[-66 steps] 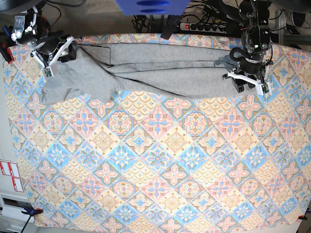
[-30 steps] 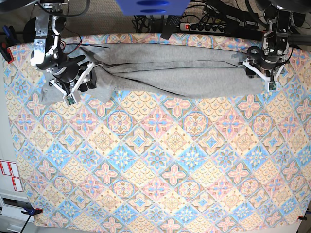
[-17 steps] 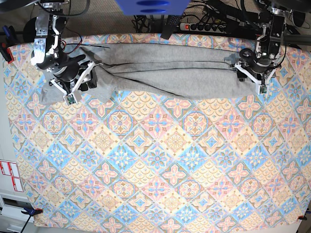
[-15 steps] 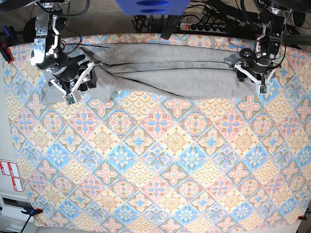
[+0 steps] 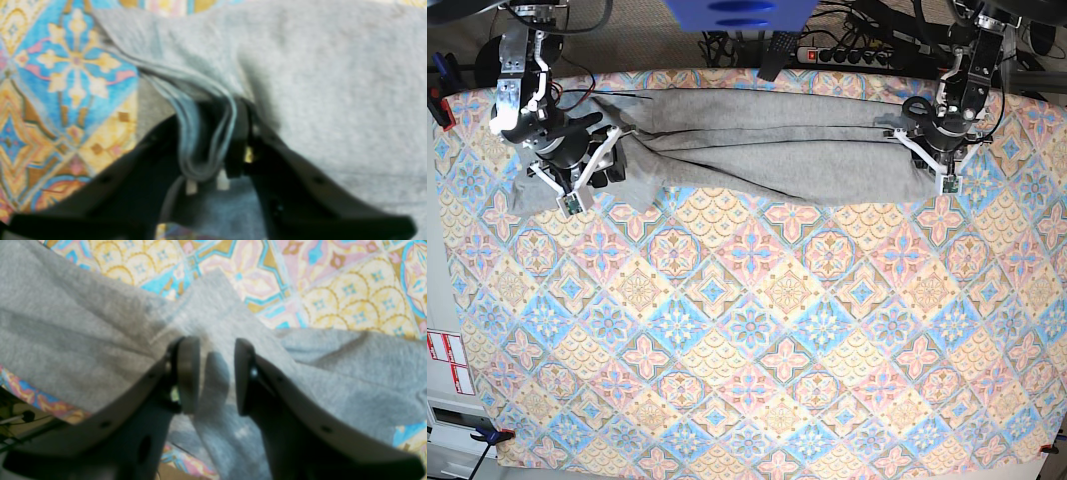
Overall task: Fold the T-shirt properly
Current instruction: 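Hold the strip ends with both grippers and tuck the loose fabric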
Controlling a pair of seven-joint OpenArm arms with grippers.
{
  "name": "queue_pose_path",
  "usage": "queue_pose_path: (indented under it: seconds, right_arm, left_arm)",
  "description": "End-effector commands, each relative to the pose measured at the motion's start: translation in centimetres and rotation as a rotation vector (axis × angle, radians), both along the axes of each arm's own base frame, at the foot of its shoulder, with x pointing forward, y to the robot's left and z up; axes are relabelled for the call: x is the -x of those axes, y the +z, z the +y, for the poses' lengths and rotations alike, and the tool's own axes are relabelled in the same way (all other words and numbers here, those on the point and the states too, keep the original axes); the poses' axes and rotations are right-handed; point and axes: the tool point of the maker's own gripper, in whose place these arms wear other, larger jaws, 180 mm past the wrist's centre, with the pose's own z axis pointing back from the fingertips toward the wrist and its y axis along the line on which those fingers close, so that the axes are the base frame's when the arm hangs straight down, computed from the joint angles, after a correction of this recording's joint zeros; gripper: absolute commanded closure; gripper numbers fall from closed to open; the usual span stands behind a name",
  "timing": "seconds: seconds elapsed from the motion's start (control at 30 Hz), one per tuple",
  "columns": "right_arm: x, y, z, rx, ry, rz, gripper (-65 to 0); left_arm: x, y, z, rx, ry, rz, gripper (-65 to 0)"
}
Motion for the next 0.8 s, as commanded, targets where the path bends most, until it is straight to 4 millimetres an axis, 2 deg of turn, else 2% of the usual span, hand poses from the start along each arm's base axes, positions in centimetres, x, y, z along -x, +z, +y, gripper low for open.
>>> queue_pose_path:
  seconds: [0.0, 0.07, 0.23, 0.3, 0.4, 0.53, 0.7, 0.77]
  right_arm:
    - [-0.8, 1.1, -0.2, 0.0, 0.004, -0.044, -17.9]
    - [-0.7, 1.1, -0.2, 0.001, 0.004, -0.043, -17.9]
    - [-0.7, 1.1, -0.2, 0.001, 0.002, -0.043, -17.9]
    - [-0.7, 1.1, -0.2, 0.001, 0.002, -0.043, -17.9]
    - [-0.7, 1.0, -0.2, 0.001, 0.005, -0.041, -18.0]
    - [-0.7, 1.0, 0.0, 0.0, 0.008, -0.04, -18.0]
    - [-0.7, 1.0, 0.0, -0.001, 0.009, -0.04, -18.0]
    - [-0.7, 1.0, 0.0, -0.001, 0.009, -0.04, -18.0]
  left_arm:
    - [1.1, -0.6, -0.9, 0.033, -0.016, 0.057, -8.1]
    - [1.1, -0.6, -0.8, 0.032, -0.016, 0.057, -6.6]
    - [1.0, -0.5, -0.4, 0.019, -0.017, 0.055, -11.7]
    - [0.9, -0.1, 0.7, 0.007, 0.014, 0.045, -14.2]
    - [0.6, 0.5, 2.8, -0.015, 0.066, 0.029, -20.0]
    - [1.2, 1.0, 5.0, -0.05, 0.086, 0.036, -28.8]
    - [1.1, 1.3, 5.8, -0.071, 0.091, 0.032, -42.4]
    - [1.3, 1.7, 7.0, -0.091, 0.099, 0.033, -47.3]
